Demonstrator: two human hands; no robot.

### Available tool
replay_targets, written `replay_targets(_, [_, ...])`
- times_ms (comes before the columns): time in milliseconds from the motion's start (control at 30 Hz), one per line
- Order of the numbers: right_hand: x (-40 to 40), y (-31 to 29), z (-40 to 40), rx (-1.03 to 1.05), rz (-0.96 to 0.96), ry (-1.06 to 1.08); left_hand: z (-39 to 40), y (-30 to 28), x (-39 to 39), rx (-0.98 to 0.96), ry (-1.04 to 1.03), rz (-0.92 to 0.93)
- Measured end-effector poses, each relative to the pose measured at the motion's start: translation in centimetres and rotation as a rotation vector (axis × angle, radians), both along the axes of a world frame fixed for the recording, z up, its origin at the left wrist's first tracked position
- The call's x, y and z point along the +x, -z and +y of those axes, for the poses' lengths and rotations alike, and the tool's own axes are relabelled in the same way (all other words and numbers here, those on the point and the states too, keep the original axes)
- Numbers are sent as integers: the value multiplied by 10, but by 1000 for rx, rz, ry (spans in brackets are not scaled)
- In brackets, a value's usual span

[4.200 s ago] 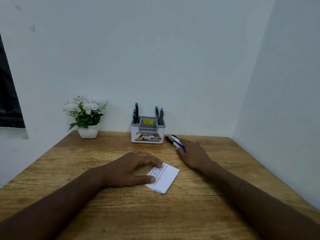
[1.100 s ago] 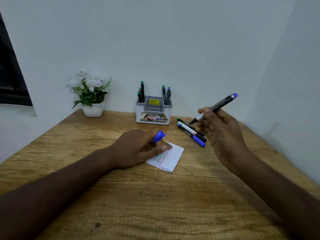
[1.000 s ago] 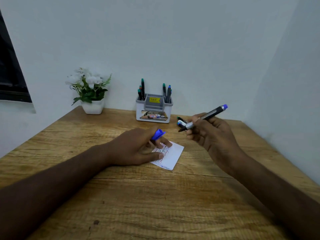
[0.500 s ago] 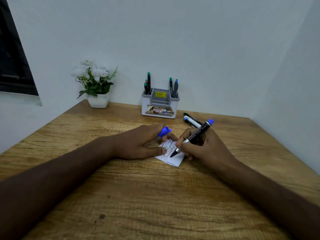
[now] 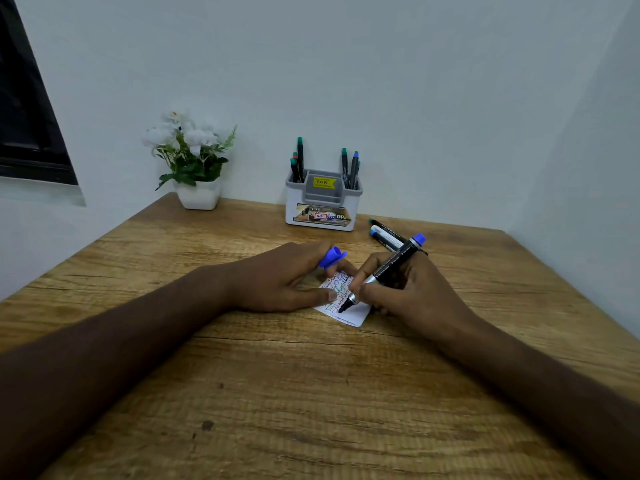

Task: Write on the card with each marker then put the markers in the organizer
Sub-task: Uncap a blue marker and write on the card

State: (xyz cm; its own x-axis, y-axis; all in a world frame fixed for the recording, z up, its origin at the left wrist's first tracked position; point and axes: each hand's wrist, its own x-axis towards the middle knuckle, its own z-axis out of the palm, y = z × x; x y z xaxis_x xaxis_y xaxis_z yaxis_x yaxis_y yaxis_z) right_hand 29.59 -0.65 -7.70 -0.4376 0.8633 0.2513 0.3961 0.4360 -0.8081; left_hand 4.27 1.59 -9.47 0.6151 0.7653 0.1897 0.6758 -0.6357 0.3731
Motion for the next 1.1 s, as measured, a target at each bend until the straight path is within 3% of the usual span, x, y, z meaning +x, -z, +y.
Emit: replay_targets(1100, [1,4,6,-26,-6,43,-1,-2,1,16,25,-15])
